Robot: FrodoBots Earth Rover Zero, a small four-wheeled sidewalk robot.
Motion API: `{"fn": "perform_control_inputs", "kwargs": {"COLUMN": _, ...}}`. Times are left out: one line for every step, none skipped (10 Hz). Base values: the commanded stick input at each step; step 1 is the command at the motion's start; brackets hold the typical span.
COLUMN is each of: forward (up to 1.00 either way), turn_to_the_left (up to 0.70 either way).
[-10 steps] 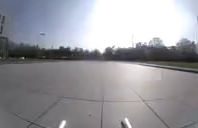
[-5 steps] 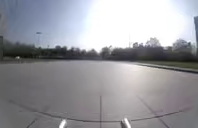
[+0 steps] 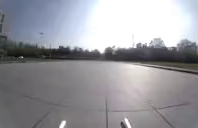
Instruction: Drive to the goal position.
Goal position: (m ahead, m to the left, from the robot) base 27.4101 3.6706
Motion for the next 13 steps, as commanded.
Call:
{"fn": "perform_control_inputs", "kwargs": {"forward": 1.0, "turn_to_the_left": 0.0}}
{"fn": "perform_control_inputs", "kwargs": {"forward": 1.0, "turn_to_the_left": -0.13}}
{"fn": "perform_control_inputs", "kwargs": {"forward": 1.0, "turn_to_the_left": -0.31}}
{"fn": "perform_control_inputs", "kwargs": {"forward": 1.0, "turn_to_the_left": -0.39}}
{"fn": "perform_control_inputs", "kwargs": {"forward": 1.0, "turn_to_the_left": -0.4}}
{"fn": "perform_control_inputs", "kwargs": {"forward": 1.0, "turn_to_the_left": -0.39}}
{"fn": "perform_control_inputs", "kwargs": {"forward": 1.0, "turn_to_the_left": -0.1}}
{"fn": "perform_control_inputs", "kwargs": {"forward": 1.0, "turn_to_the_left": 0.0}}
{"fn": "perform_control_inputs", "kwargs": {"forward": 1.0, "turn_to_the_left": 0.11}}
{"fn": "perform_control_inputs", "kwargs": {"forward": 1.0, "turn_to_the_left": 0.02}}
{"fn": "perform_control_inputs", "kwargs": {"forward": 1.0, "turn_to_the_left": 0.0}}
{"fn": "perform_control_inputs", "kwargs": {"forward": 1.0, "turn_to_the_left": 0.0}}
{"fn": "perform_control_inputs", "kwargs": {"forward": 1.0, "turn_to_the_left": 0.0}}
